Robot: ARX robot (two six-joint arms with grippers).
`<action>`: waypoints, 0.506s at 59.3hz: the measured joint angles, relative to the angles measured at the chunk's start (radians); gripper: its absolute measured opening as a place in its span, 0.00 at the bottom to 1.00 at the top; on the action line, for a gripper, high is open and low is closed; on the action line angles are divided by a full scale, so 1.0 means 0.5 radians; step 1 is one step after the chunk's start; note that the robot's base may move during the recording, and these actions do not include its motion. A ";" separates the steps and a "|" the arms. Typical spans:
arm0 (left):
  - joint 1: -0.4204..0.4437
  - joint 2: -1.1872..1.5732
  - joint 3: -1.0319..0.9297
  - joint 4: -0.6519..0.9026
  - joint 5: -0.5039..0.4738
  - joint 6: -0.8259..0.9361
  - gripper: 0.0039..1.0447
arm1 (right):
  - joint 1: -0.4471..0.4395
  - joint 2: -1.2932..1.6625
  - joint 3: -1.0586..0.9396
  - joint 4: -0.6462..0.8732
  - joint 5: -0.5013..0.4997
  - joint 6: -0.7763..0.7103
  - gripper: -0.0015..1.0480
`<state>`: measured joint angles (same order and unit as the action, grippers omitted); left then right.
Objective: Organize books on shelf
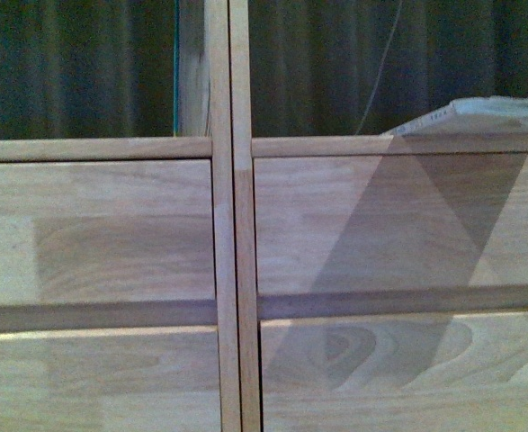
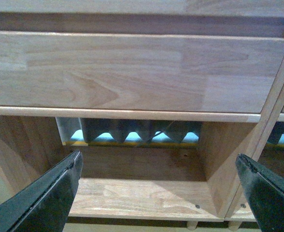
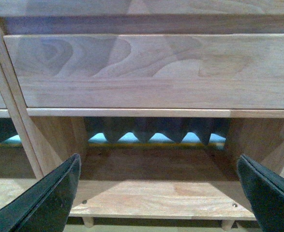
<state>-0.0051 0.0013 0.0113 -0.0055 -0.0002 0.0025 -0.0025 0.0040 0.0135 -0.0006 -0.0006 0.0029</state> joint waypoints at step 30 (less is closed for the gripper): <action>0.000 0.000 0.000 0.000 0.000 0.000 0.93 | 0.000 0.000 0.000 0.000 0.000 0.001 0.93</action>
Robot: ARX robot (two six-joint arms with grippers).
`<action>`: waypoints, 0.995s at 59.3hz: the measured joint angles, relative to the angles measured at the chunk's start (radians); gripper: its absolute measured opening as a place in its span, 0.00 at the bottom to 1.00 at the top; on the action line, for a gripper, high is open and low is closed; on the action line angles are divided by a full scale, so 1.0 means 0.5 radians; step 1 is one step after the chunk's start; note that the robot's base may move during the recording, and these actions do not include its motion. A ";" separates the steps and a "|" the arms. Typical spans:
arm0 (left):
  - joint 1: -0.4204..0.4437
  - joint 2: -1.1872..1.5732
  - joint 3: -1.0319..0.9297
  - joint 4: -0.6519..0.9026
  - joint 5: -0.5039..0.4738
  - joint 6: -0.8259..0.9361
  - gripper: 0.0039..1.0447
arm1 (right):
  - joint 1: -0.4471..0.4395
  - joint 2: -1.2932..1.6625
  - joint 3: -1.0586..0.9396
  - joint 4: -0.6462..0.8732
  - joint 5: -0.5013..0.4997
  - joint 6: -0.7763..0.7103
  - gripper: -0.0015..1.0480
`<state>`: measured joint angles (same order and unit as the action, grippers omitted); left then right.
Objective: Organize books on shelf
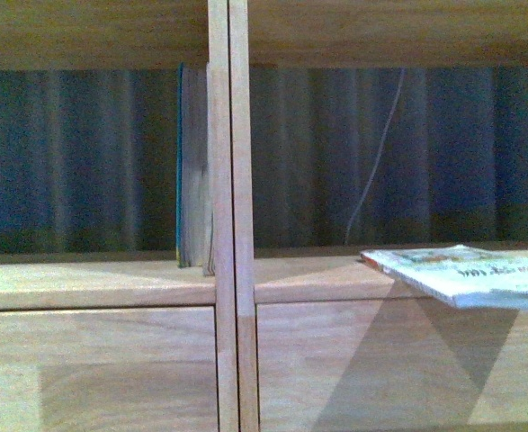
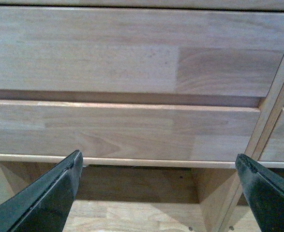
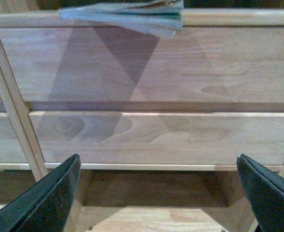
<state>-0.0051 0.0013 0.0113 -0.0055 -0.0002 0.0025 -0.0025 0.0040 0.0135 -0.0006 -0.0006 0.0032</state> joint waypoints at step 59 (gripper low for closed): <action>0.000 0.000 0.000 0.000 0.001 0.000 0.93 | 0.083 1.833 0.851 0.285 -0.194 1.541 0.93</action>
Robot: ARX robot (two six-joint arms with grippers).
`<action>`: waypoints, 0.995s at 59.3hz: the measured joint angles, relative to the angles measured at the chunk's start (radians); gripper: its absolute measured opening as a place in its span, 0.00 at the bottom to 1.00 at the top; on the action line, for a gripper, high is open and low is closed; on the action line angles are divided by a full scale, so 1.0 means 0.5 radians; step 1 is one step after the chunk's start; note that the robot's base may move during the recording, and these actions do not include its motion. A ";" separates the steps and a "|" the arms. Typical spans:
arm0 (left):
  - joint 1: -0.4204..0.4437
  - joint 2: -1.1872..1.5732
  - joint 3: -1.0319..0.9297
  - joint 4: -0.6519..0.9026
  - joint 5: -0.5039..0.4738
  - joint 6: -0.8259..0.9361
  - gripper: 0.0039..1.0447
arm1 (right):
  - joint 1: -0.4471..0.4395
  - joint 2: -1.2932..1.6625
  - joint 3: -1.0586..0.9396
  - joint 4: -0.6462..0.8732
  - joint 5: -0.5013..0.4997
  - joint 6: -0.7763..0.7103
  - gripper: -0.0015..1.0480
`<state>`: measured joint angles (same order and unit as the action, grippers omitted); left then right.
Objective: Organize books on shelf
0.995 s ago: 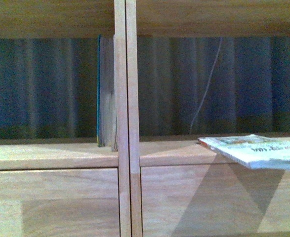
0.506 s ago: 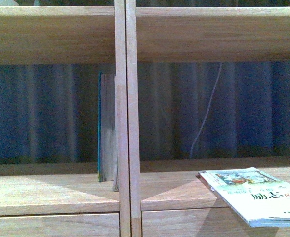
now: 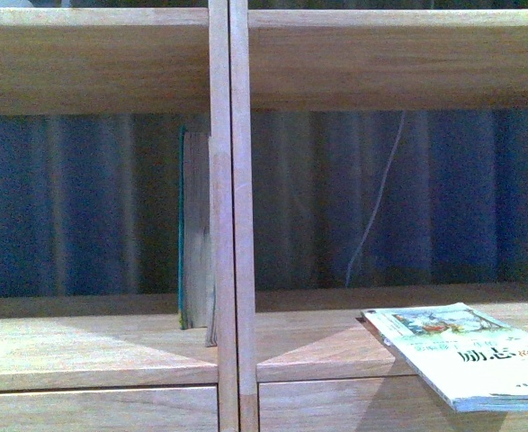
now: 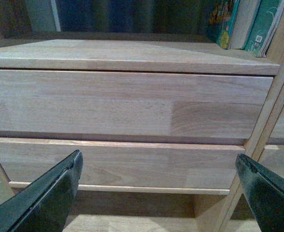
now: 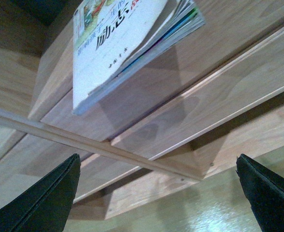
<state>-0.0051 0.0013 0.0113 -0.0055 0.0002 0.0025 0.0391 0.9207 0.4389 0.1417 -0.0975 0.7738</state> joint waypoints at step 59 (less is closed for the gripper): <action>0.000 0.000 0.000 0.000 0.000 0.000 0.93 | 0.215 1.175 0.800 0.309 0.308 0.845 0.93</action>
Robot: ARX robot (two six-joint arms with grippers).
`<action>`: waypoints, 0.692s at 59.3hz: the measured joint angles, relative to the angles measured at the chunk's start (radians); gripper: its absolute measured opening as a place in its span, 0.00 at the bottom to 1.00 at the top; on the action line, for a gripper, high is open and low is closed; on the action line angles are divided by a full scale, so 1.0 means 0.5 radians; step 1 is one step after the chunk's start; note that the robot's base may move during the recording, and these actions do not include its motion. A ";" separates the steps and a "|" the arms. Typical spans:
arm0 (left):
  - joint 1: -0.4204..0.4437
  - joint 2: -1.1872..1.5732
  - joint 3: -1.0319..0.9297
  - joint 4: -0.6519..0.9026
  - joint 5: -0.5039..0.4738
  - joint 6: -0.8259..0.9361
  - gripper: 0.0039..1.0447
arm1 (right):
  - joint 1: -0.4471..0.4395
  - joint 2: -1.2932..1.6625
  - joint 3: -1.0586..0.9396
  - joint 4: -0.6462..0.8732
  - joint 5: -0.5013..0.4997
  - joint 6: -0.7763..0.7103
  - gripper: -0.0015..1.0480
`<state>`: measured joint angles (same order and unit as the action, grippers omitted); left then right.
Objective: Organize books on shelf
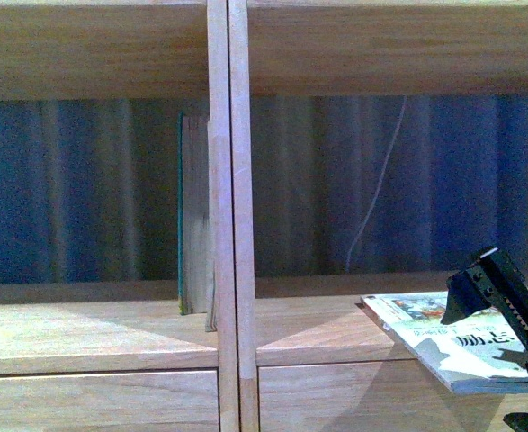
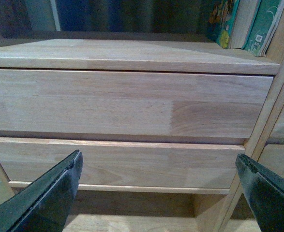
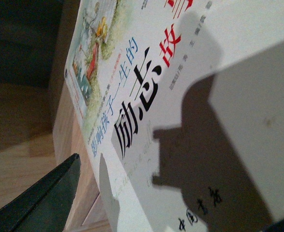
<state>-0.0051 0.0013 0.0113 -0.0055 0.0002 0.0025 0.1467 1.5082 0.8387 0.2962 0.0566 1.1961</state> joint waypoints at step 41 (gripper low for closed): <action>0.000 0.000 0.000 0.000 0.000 -0.001 0.93 | -0.046 -0.034 0.008 0.134 -0.027 -0.085 0.07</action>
<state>-0.0051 0.0013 0.0113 -0.0055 0.0002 0.0021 0.1238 1.4910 0.8425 0.3634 0.0429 1.1538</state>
